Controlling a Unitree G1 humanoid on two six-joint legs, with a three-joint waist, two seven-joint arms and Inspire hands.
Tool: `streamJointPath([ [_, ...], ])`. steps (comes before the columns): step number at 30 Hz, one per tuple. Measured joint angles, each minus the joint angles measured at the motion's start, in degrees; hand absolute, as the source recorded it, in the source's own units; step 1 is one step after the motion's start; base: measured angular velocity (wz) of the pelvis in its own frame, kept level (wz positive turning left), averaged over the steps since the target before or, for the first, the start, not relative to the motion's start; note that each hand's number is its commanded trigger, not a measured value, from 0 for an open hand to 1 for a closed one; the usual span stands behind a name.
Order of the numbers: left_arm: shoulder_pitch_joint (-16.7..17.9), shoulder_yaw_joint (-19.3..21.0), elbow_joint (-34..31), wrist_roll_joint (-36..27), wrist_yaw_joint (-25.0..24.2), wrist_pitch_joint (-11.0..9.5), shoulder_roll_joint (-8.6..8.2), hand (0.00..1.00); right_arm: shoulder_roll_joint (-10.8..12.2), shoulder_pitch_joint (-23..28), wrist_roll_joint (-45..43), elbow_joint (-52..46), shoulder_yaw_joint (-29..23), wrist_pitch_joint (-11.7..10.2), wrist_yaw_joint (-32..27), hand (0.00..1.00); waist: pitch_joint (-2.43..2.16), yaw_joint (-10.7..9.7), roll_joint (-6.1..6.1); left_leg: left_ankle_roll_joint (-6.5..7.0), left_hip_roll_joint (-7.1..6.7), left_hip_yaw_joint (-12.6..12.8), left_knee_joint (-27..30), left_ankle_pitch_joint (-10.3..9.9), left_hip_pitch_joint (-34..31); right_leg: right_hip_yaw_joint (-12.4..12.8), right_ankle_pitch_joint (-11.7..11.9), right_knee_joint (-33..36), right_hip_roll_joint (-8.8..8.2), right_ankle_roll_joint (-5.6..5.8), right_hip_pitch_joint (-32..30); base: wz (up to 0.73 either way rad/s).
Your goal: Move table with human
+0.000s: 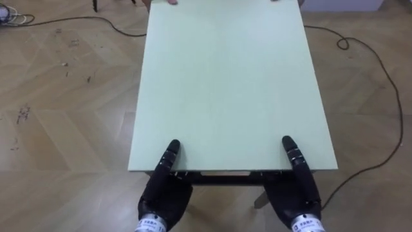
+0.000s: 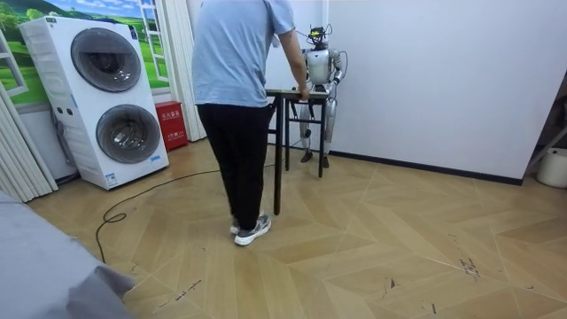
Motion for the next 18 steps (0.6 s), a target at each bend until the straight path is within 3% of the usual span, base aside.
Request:
streamJointPath([
  [2,0.05,0.61,-1.05,0.13,0.0,-0.08,0.82,1.0,0.05,-0.83,0.45,-0.02,0.3,0.12,0.0,1.0,-0.1,0.65,-1.2,-0.21,-0.01,0.14,-0.43,1.3,-1.35,0.02,0.4,-5.0,0.79,-0.47,0.36,-0.12],
  [7,0.1,1.52,-1.32,1.18,0.0,0.2,1.31,1.0,0.38,-1.07,0.44,0.01,0.61,-0.05,0.0,1.0,-0.12,2.07,-1.4,-0.67,1.91,-0.16,-0.75,2.86,-3.02,-0.53,4.23,-11.94,3.33,-1.86,1.64,-0.08],
  [18,1.02,0.95,-1.77,1.17,0.0,0.14,1.63,1.0,0.22,-1.06,0.25,0.0,1.36,-0.94,-0.2,1.0,-0.07,3.28,-1.24,-0.61,2.05,-2.37,-0.85,3.86,-3.83,-3.18,5.81,-14.98,3.92,-2.27,3.33,0.11],
])
